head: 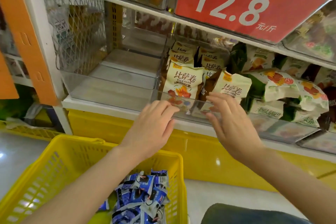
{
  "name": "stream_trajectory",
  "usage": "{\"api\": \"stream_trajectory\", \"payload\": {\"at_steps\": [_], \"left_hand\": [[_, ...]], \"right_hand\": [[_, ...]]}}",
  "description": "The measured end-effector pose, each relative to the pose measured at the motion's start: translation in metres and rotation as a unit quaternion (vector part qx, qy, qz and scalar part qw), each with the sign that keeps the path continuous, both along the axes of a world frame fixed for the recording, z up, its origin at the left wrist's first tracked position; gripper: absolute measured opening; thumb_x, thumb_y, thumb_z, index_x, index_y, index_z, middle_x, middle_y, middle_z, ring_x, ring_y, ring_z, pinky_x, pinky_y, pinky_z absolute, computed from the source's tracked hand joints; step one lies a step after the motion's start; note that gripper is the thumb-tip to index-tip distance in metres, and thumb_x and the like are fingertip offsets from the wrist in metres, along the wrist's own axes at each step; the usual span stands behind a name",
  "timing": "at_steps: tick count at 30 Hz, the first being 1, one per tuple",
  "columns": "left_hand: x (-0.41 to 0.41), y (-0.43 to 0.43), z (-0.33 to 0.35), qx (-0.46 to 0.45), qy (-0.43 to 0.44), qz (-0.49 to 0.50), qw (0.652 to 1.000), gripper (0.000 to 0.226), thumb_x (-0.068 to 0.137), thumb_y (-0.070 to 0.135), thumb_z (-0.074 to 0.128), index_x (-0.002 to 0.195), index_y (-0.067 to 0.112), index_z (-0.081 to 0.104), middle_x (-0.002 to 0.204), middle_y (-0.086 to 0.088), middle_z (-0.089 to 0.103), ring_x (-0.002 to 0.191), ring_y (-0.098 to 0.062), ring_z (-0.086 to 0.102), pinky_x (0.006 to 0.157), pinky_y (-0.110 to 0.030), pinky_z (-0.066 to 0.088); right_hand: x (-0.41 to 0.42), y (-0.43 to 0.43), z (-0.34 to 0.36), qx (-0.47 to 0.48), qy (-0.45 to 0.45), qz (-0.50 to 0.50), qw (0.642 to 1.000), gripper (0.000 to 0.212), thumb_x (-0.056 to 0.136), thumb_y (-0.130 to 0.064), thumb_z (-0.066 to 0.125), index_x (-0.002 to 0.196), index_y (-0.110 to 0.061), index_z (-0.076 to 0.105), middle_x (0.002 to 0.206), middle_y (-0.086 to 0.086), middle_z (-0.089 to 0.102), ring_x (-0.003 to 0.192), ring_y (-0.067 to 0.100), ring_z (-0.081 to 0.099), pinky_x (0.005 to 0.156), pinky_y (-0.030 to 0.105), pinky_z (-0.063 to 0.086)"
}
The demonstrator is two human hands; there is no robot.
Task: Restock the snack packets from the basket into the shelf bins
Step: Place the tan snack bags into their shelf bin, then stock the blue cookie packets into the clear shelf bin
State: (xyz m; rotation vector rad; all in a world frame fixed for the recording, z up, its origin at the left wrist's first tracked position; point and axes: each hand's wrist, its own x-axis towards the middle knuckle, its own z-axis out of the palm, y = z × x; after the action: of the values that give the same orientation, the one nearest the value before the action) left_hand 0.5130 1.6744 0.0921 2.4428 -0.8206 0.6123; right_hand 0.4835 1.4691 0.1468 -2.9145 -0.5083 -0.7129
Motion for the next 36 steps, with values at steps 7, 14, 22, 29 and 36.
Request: {"api": "stream_trajectory", "payload": {"at_steps": [7,14,22,29,36], "left_hand": [[-0.039,0.07,-0.13,0.03,0.222,0.13,0.966,0.028,0.098,0.029,0.036,0.122,0.024,0.047,0.116,0.01,0.047,0.104,-0.006,0.038,0.095,-0.023,0.03],[-0.076,0.121,-0.252,0.079,0.483,0.141,0.86,0.039,0.098,0.025,0.041,0.136,0.017,0.037,0.129,-0.003,0.045,0.112,-0.016,0.048,0.092,-0.026,0.039],[-0.105,0.093,-0.306,-0.021,0.728,0.057,0.683,0.053,0.093,0.04,0.052,0.135,0.011,0.04,0.138,-0.009,0.046,0.12,-0.022,0.049,0.097,-0.03,0.041],[-0.104,0.074,-0.318,0.083,0.685,0.057,0.721,0.049,0.089,0.021,0.06,0.134,0.01,0.046,0.134,-0.011,0.052,0.12,-0.025,0.05,0.096,-0.033,0.041],[-0.088,0.1,-0.298,-0.041,0.659,0.095,0.745,0.025,0.09,0.018,0.06,0.109,0.002,0.061,0.098,-0.01,0.059,0.08,-0.012,0.053,0.061,-0.01,0.036]], "right_hand": [[-0.022,0.073,-0.13,-0.023,0.204,0.076,0.976,0.027,0.098,-0.029,0.043,0.116,-0.013,0.056,0.109,0.003,0.058,0.101,0.02,0.056,0.086,0.03,0.047],[-0.021,0.106,-0.262,-0.021,0.435,-0.017,0.9,0.054,0.101,-0.034,0.035,0.148,-0.015,0.016,0.152,0.0,0.023,0.14,0.017,0.022,0.115,0.029,0.02],[-0.008,0.114,-0.316,-0.081,0.442,-0.034,0.893,0.071,0.096,-0.043,0.043,0.15,-0.013,0.008,0.157,0.003,0.012,0.142,0.022,0.015,0.117,0.032,0.015],[0.003,0.116,-0.322,-0.093,0.426,-0.063,0.898,0.064,0.091,-0.05,0.049,0.14,-0.014,0.032,0.134,0.004,0.043,0.126,0.023,0.033,0.107,0.031,0.027],[-0.006,0.114,-0.295,0.114,0.428,-0.048,0.895,0.061,0.088,-0.04,0.061,0.138,-0.015,0.037,0.134,0.003,0.047,0.127,0.018,0.039,0.104,0.026,0.033]]}}
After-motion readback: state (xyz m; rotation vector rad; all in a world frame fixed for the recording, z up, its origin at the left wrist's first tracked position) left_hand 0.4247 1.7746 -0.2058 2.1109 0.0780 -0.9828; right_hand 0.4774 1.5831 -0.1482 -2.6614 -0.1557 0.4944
